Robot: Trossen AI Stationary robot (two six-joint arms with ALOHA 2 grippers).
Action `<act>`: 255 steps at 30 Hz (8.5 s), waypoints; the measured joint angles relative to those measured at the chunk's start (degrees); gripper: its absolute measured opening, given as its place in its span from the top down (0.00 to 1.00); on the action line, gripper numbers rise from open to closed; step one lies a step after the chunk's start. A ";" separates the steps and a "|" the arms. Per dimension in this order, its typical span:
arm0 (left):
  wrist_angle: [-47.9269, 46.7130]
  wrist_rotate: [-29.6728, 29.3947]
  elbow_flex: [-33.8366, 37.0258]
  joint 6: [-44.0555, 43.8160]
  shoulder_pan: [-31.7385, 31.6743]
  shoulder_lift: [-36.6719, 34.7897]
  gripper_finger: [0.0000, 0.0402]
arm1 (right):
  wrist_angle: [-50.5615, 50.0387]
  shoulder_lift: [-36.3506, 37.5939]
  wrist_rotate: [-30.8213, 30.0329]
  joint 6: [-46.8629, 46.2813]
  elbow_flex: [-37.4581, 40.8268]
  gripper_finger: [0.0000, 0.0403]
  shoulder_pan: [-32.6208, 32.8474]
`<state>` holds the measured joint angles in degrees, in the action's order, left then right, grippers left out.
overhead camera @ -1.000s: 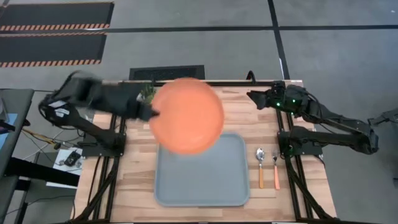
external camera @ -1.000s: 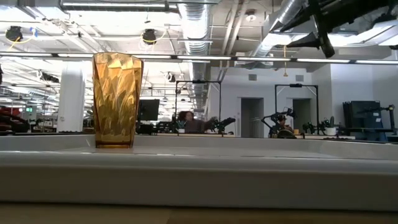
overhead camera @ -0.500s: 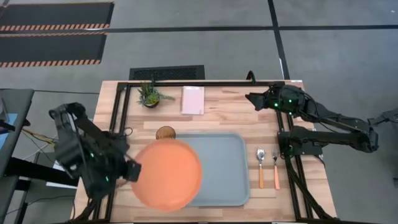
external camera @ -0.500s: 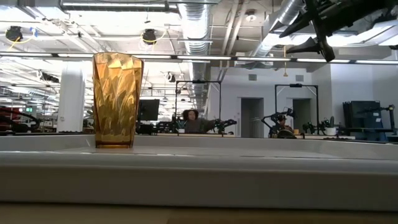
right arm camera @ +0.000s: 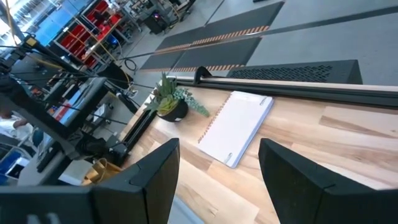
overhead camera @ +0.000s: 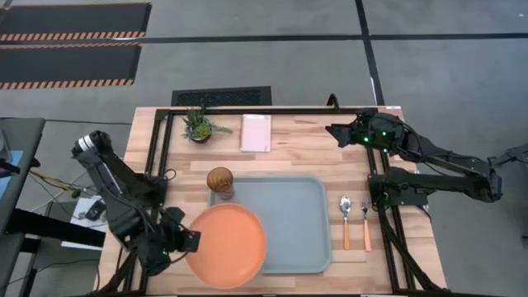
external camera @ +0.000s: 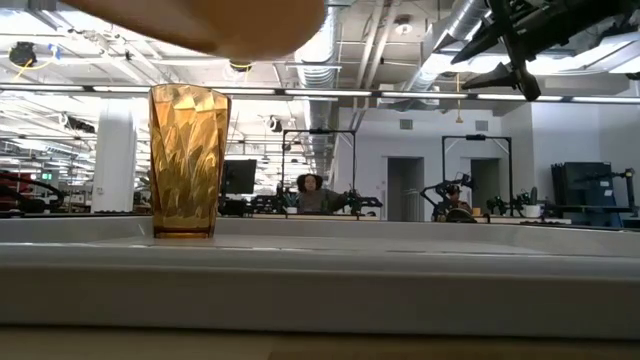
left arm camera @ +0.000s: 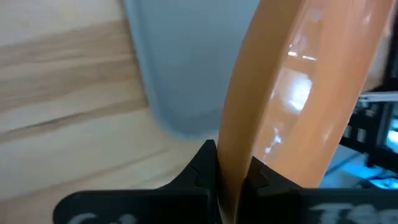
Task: Pick and place plate/cup/fork/spoon on tray
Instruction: Put the orange plate on the gray tray below the brown glass, then put the orange spoon on the gray tray to the right of the orange plate
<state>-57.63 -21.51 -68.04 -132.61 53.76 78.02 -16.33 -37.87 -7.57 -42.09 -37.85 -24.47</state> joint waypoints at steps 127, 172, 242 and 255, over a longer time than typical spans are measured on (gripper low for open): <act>25.50 -13.63 19.37 24.91 -14.03 -34.17 0.33 | -26.36 -11.54 14.09 -25.37 -0.07 0.44 23.00; 48.65 28.41 0.09 70.70 -60.94 -1.59 0.33 | -24.34 -45.05 9.56 -73.11 -0.02 0.58 61.93; 62.59 55.04 -2.00 53.21 -64.92 19.78 0.38 | -32.89 -45.99 0.35 -5.31 -34.53 0.88 38.27; 61.56 55.33 -1.98 53.89 -64.81 19.75 0.77 | -32.97 -45.96 0.39 -5.40 -34.53 0.88 38.18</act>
<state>3.93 33.82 -70.02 -78.72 -11.05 97.78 -49.30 -83.83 -7.18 -47.48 -72.38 13.72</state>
